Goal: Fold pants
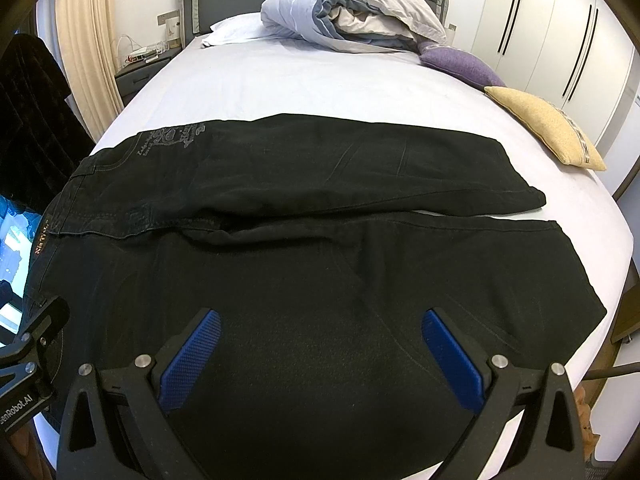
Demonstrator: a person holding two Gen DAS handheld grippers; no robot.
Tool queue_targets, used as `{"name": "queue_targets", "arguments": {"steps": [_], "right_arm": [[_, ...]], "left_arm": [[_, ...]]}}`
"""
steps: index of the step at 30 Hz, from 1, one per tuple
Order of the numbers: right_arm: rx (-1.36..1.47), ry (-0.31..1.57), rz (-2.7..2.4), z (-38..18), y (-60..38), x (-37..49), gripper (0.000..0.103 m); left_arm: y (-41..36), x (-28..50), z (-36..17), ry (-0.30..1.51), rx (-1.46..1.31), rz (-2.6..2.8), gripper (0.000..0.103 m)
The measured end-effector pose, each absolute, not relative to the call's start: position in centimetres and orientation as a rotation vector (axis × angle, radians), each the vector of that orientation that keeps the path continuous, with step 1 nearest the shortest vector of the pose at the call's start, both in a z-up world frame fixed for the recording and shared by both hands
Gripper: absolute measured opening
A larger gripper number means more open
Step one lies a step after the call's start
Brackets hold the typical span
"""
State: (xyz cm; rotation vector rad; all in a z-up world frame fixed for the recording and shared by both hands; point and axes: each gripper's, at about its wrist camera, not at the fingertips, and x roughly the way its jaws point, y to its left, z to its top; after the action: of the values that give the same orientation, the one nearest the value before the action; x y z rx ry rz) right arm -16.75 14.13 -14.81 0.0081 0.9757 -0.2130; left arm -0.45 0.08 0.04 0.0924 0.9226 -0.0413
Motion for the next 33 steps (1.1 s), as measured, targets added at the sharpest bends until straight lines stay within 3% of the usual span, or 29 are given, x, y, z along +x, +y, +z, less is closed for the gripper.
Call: {"name": "queue_targets", "arguments": {"steps": [33], "right_arm": [[0.016, 0.974, -0.208, -14.85, 14.29, -17.11, 0.103]], "left_arm": [[-0.21, -0.73, 0.52, 0.909, 0.093, -0.046, 0.103]]}}
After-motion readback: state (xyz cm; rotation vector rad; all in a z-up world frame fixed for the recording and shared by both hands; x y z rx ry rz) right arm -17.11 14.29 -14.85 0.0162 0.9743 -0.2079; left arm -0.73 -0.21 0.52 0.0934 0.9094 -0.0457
